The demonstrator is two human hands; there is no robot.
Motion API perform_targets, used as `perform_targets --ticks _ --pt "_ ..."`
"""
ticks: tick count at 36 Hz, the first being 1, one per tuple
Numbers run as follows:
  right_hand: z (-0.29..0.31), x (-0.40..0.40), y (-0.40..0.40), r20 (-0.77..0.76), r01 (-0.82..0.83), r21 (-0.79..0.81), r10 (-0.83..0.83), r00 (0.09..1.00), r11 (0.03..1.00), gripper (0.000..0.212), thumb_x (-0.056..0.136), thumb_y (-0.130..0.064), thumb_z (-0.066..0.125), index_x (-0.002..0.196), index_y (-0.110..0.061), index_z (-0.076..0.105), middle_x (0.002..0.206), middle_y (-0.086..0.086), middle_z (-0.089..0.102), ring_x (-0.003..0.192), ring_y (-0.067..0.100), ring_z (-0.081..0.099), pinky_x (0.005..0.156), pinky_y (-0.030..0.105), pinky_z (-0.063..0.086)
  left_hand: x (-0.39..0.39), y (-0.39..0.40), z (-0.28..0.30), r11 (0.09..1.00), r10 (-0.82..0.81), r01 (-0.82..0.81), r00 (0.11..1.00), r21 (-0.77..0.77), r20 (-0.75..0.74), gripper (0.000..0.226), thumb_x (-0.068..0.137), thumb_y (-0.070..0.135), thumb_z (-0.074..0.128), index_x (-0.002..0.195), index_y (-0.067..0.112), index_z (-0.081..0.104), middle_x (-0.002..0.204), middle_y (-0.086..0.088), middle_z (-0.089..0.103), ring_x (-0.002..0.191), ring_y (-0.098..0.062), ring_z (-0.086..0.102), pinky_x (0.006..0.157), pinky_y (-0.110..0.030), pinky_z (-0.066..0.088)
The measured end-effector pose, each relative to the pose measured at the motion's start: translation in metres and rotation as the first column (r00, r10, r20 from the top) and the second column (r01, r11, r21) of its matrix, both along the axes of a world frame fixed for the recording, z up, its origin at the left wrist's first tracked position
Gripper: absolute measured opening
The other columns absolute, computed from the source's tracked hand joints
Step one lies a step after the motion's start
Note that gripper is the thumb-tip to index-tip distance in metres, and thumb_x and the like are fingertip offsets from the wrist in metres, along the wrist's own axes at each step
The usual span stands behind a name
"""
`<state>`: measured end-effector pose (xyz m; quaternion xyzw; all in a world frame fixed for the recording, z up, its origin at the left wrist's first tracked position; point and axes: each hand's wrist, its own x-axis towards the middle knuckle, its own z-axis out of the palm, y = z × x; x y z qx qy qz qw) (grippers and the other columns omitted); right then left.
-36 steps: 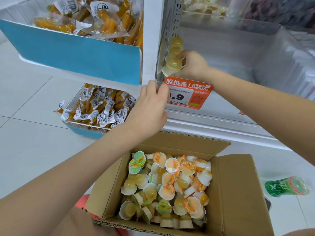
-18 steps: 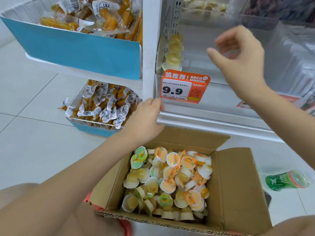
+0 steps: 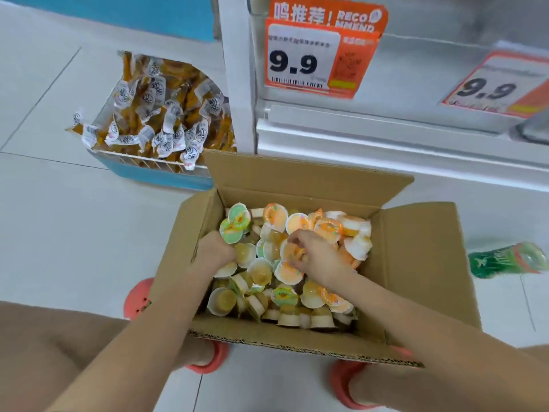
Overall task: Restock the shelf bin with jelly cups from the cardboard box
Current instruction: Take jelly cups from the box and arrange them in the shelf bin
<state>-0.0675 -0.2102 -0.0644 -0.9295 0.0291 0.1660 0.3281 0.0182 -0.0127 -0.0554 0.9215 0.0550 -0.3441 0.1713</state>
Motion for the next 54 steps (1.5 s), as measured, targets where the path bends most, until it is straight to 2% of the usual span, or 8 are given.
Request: perform_targets --ticks 12,17,24,32,36,42,48,54 --pt "-0.060 -0.038 0.017 -0.060 0.055 -0.151 -0.064 0.996 0.987 0.045 0.086 -0.029 0.065 0.127 -0.020 0.050 0.130 -0.002 0.047 0.112 0.020 0.050 0.085 0.029 0.045 0.001 -0.002 -0.055 0.921 0.355 -0.342 0.934 -0.187 0.034 0.058 0.075 0.017 0.074 0.124 0.011 0.046 0.114 -0.012 0.063 0.106 -0.031 0.058 0.079 -0.029 0.043" --pt "-0.061 -0.053 0.029 -0.090 0.023 -0.215 -0.043 0.995 0.976 0.043 0.091 -0.030 0.058 0.129 -0.020 0.043 0.131 0.000 0.040 0.117 0.019 0.043 0.085 0.030 0.046 0.000 -0.007 -0.061 0.950 0.295 -0.271 0.944 -0.156 0.150 0.074 0.077 0.031 0.070 0.141 0.026 0.033 0.108 -0.007 0.064 0.100 -0.033 0.060 0.081 -0.034 0.046" --pt "-0.061 -0.061 0.038 -0.107 0.166 -0.211 -0.192 0.976 0.963 0.041 0.088 -0.024 0.064 0.117 -0.012 0.039 0.121 0.004 0.046 0.103 0.020 0.053 0.067 0.023 0.041 0.001 -0.022 -0.068 0.897 0.413 -0.388 0.906 -0.213 0.089 0.045 0.079 0.030 0.065 0.109 0.020 0.033 0.111 -0.013 0.055 0.104 -0.034 0.051 0.081 -0.038 0.042" --pt "-0.064 -0.061 0.049 -0.239 0.568 -0.093 -0.572 0.784 0.818 0.027 0.084 -0.014 0.069 0.103 -0.013 0.049 0.095 -0.001 0.057 0.091 0.017 0.058 0.070 0.023 0.042 -0.008 -0.016 -0.081 0.837 0.511 -0.445 0.844 -0.318 0.162 0.050 0.085 0.018 0.064 0.128 0.017 0.038 0.116 -0.016 0.057 0.109 -0.035 0.054 0.088 -0.043 0.046" --pt "-0.071 -0.063 0.053 -0.354 0.531 -0.080 -0.522 0.776 0.844 0.019 0.084 -0.022 0.068 0.102 -0.015 0.068 0.096 0.000 0.070 0.089 0.017 0.064 0.076 0.031 0.052 -0.002 -0.018 -0.080 0.843 0.501 -0.452 0.857 -0.292 0.121 0.067 0.089 0.020 0.062 0.146 0.019 0.029 0.135 -0.014 0.049 0.126 -0.031 0.045 0.102 -0.039 0.037" --pt "-0.079 -0.054 0.064 -0.441 0.583 -0.051 -0.542 0.715 0.811 0.041 0.076 -0.029 0.075 0.110 -0.014 0.060 0.099 0.007 0.068 0.086 0.030 0.067 0.071 0.046 0.057 0.000 -0.016 -0.077 0.788 0.563 -0.504 0.823 -0.354 0.081 0.039 0.093 0.015 0.051 0.130 0.018 0.042 0.117 -0.011 0.060 0.106 -0.030 0.056 0.087 -0.034 0.044" --pt "-0.084 -0.047 0.064 -0.421 0.635 -0.077 -0.602 0.678 0.769 0.050 0.076 -0.035 0.077 0.117 -0.015 0.057 0.110 0.003 0.067 0.104 0.023 0.061 0.076 0.028 0.045 -0.001 -0.015 -0.081 0.812 0.533 -0.456 0.833 -0.364 0.147 0.027 0.093 0.010 0.049 0.120 0.011 0.045 0.111 -0.011 0.061 0.102 -0.030 0.057 0.085 -0.034 0.044" --pt "-0.081 -0.045 0.060 -0.443 0.686 0.059 -0.597 0.669 0.726 0.050 0.065 -0.031 0.085 0.104 -0.017 0.056 0.103 -0.003 0.066 0.089 0.015 0.060 0.072 0.030 0.050 0.002 -0.010 -0.077 0.846 0.479 -0.391 0.856 -0.363 0.195 0.041 0.092 0.010 0.053 0.132 0.015 0.046 0.109 -0.010 0.063 0.101 -0.028 0.060 0.085 -0.031 0.045"
